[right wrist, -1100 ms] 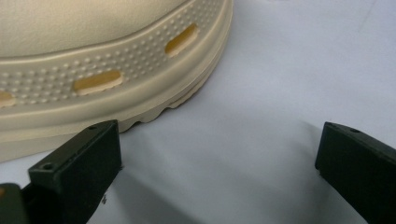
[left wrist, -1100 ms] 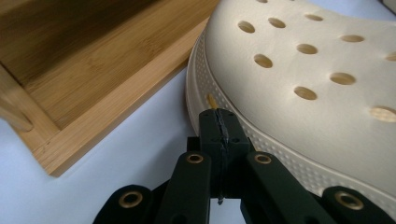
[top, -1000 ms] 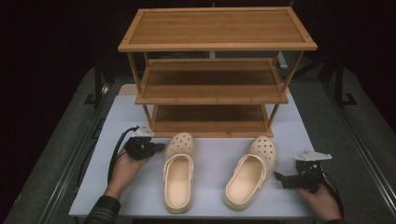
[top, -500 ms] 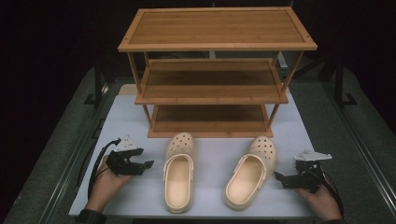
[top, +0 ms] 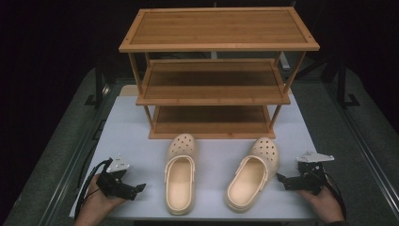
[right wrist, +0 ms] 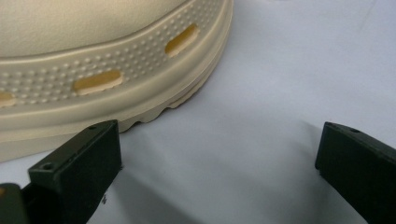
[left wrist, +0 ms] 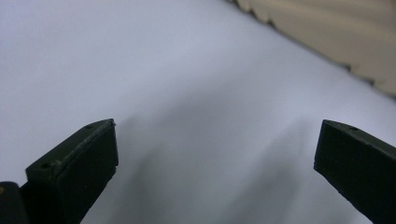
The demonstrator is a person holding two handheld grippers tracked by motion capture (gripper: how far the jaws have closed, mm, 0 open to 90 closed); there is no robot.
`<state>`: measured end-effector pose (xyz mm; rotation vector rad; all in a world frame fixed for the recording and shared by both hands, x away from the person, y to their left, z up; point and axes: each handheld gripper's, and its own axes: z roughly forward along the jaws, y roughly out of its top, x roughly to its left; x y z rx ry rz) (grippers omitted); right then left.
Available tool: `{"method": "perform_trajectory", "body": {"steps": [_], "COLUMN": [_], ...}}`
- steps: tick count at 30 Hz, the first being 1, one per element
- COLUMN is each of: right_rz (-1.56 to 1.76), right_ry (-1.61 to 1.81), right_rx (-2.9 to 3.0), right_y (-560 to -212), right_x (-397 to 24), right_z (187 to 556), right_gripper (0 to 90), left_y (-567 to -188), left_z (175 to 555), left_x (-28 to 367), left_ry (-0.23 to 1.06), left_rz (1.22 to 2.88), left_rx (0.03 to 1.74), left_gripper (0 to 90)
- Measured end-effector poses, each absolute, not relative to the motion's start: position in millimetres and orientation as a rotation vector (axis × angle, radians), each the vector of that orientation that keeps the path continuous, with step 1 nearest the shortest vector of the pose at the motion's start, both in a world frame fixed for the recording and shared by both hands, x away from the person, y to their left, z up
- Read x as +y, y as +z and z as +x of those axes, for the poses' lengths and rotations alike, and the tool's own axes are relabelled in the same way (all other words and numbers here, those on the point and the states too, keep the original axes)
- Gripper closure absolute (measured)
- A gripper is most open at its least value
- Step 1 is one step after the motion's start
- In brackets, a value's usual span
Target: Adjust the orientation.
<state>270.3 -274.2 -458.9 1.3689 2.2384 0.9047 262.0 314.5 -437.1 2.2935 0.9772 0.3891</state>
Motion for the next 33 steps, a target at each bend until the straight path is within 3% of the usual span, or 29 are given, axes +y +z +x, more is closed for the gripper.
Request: {"method": "perform_trajectory", "body": {"steps": [18, 19, 20, 22, 23, 26, 27, 28, 29, 30, 31, 33], "right_rz": [1.382, 1.383, 1.380, 1.396, 1.401, 1.399, 1.391, 1.391, 1.378, 1.378, 1.365, 1.355], "right_ry": [0.898, 0.890, 0.886, 0.911, 0.924, 0.941, 0.958, 0.958, 0.983, 0.983, 1.013, 1.024], "right_rx": [2.243, 2.248, 2.252, 2.253, 2.251, 2.236, 2.229, 2.229, 2.211, 2.211, 2.200, 2.192], "right_y": [-457.6, -456.3, -451.0, -447.1, -443.6, -437.4, -434.4, -434.4, -429.9, -429.9, -426.1, -423.0], "right_x": [-273.7, -274.1, -276.9, -279.2, -280.3, -282.4, -284.0, -284.0, -286.5, -286.5, -288.9, -289.8], "right_z": [271.1, 271.2, 270.0, 269.6, 269.0, 268.5, 268.5, 268.5, 268.4, 268.4, 269.1, 269.9], "right_gripper": [1.5, 5.8, 21.2, 28.3, 40.1, 54.5, 63.0, 63.0, 75.4, 75.4, 84.1, 89.5], "left_y": [-451.3, -451.2, -451.2, -451.2, -451.2, -451.1, -451.1, -451.1, -451.1, -451.1, -451.2, -451.2], "left_z": [258.9, 259.1, 259.1, 259.2, 259.2, 259.3, 259.3, 259.3, 259.4, 259.4, 259.5, 259.5], "left_x": [325.8, 325.8, 325.7, 325.8, 325.7, 325.8, 325.8, 325.8, 325.8, 325.8, 325.9, 325.7], "left_ry": [0.397, 0.395, 0.395, 0.394, 0.394, 0.393, 0.392, 0.392, 0.392, 0.392, 0.391, 0.390], "left_rz": [2.227, 2.228, 2.228, 2.228, 2.228, 2.229, 2.229, 2.229, 2.229, 2.229, 2.227, 2.224], "left_rx": [0.964, 0.965, 0.965, 0.964, 0.965, 0.965, 0.965, 0.965, 0.965, 0.965, 0.966, 0.968], "left_gripper": [0.0, 0.0, 0.0, 0.0, 0.0, 0.0, 0.0, 0.0, 0.0, 0.0, 0.0, 0.0]}}
